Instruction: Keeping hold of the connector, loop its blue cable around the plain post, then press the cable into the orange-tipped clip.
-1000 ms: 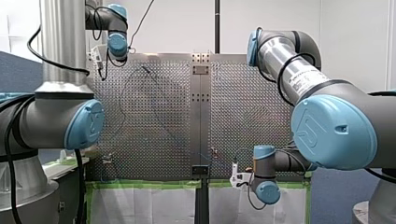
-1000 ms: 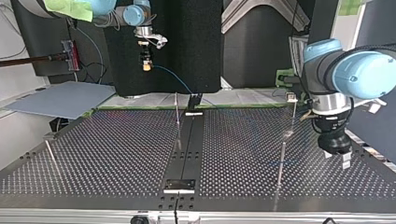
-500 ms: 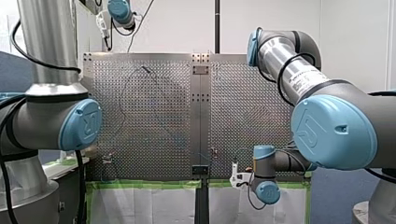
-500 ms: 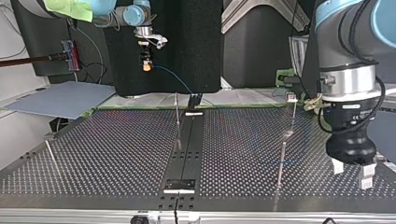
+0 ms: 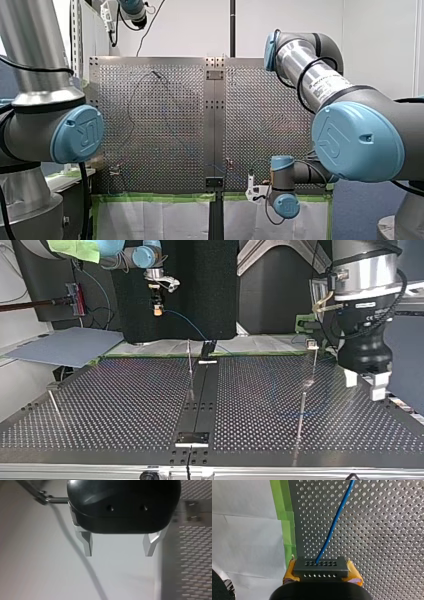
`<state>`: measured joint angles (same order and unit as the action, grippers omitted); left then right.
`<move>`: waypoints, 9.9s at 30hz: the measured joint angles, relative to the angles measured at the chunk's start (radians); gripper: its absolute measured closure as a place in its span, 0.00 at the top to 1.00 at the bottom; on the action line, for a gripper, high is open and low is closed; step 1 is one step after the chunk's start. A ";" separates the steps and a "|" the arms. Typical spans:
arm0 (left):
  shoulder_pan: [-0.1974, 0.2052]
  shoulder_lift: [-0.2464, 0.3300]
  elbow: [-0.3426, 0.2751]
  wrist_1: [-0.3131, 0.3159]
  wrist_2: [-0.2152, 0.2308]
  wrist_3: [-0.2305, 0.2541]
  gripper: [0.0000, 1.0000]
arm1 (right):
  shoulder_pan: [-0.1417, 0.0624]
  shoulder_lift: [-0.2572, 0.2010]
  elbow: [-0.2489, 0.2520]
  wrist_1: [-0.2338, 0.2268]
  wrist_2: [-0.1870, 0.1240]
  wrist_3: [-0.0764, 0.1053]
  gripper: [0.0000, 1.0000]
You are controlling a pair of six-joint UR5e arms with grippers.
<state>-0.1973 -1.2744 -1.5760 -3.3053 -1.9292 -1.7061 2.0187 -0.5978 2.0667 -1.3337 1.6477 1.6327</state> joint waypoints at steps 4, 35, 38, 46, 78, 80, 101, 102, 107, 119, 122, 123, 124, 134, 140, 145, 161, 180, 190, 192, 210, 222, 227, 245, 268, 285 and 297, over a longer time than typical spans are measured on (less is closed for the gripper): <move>-0.039 -0.027 -0.029 -0.038 -0.026 0.003 1.00 | 0.001 0.000 0.000 0.000 0.000 0.000 0.00; -0.079 -0.221 -0.039 -0.088 -0.009 -0.010 1.00 | 0.004 0.000 -0.001 0.003 0.000 -0.007 0.00; -0.048 -0.223 -0.039 -0.056 0.019 -0.007 1.00 | 0.004 0.000 -0.001 0.004 0.000 -0.007 0.00; 0.021 -0.224 -0.039 -0.017 0.037 -0.003 1.00 | 0.004 0.000 -0.001 0.004 0.000 -0.006 0.00; 0.020 -0.224 -0.040 -0.047 0.037 0.010 1.00 | 0.004 0.000 -0.004 0.004 0.000 -0.005 0.00; 0.019 -0.224 -0.040 -0.043 0.039 0.022 1.00 | 0.004 0.000 -0.004 0.004 0.000 -0.005 0.00; -0.087 -0.356 -0.039 0.104 -0.007 0.217 1.00 | 0.005 0.000 -0.004 0.012 0.000 -0.005 0.00; -0.099 -0.368 -0.039 0.115 -0.008 0.229 1.00 | 0.005 0.000 -0.004 0.012 0.000 -0.004 0.00; -0.138 -0.404 -0.039 0.161 0.019 0.275 1.00 | 0.005 0.000 -0.004 0.012 0.000 -0.002 0.00; -0.155 -0.494 -0.039 0.223 0.048 0.396 1.00 | 0.004 0.000 -0.004 0.007 0.000 0.002 0.00; -0.152 -0.521 -0.039 0.226 0.022 0.423 1.00 | 0.004 0.000 -0.004 0.006 0.000 0.001 0.00; -0.150 -0.532 -0.039 0.231 0.011 0.435 1.00 | 0.004 0.000 -0.004 0.005 0.000 0.001 0.00; -0.149 -0.538 -0.039 0.235 0.002 0.444 1.00 | 0.005 0.000 -0.004 0.004 0.000 0.001 0.00; -0.141 -0.554 -0.040 0.278 -0.101 0.547 1.00 | 0.005 0.000 -0.004 0.002 0.000 -0.001 0.00; -0.134 -0.566 -0.040 0.288 -0.165 0.611 1.00 | 0.005 0.000 -0.004 0.001 0.000 -0.002 0.00; -0.133 -0.602 -0.040 0.293 -0.207 0.658 1.00 | 0.006 0.000 -0.004 0.000 0.000 -0.002 0.00; -0.123 -0.625 -0.040 0.359 -0.260 0.784 1.00 | 0.008 0.000 -0.004 -0.008 0.001 -0.001 0.00; -0.097 -0.729 -0.040 0.368 -0.287 0.770 1.00 | 0.009 0.000 -0.004 -0.008 0.000 -0.002 0.00; -0.096 -0.758 -0.040 0.372 -0.263 0.733 1.00 | 0.012 0.000 -0.004 -0.009 0.000 -0.002 0.00; -0.096 -0.759 -0.040 0.373 -0.259 0.723 1.00 | 0.013 0.000 -0.004 -0.009 0.000 -0.002 0.00; -0.096 -0.785 -0.040 0.393 -0.218 0.649 1.00 | 0.019 0.000 -0.004 -0.012 0.000 0.000 0.00; -0.113 -0.847 -0.040 0.444 -0.181 0.583 1.00 | 0.022 0.000 -0.004 -0.012 0.000 0.001 0.00; -0.120 -0.885 -0.039 0.454 -0.173 0.568 1.00 | 0.022 0.000 -0.004 -0.012 -0.001 0.001 0.00; -0.178 -1.068 0.001 0.523 -0.120 0.509 1.00 | 0.023 0.000 -0.004 -0.013 -0.008 -0.005 0.00; -0.311 -1.274 0.080 0.536 -0.010 0.361 1.00 | 0.025 0.000 -0.010 -0.031 -0.050 -0.008 0.00; -0.350 -1.282 0.081 0.541 0.132 0.197 1.00 | 0.025 0.000 -0.060 0.047 -0.086 -0.065 0.00; -0.360 -1.282 0.080 0.545 0.222 0.076 1.00 | 0.029 0.000 -0.074 0.145 -0.088 -0.104 0.00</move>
<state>-0.5571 -2.5561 -1.4961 -2.7607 -1.7076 -1.6305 2.0475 -0.5977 1.9926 -1.1885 1.5596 1.5291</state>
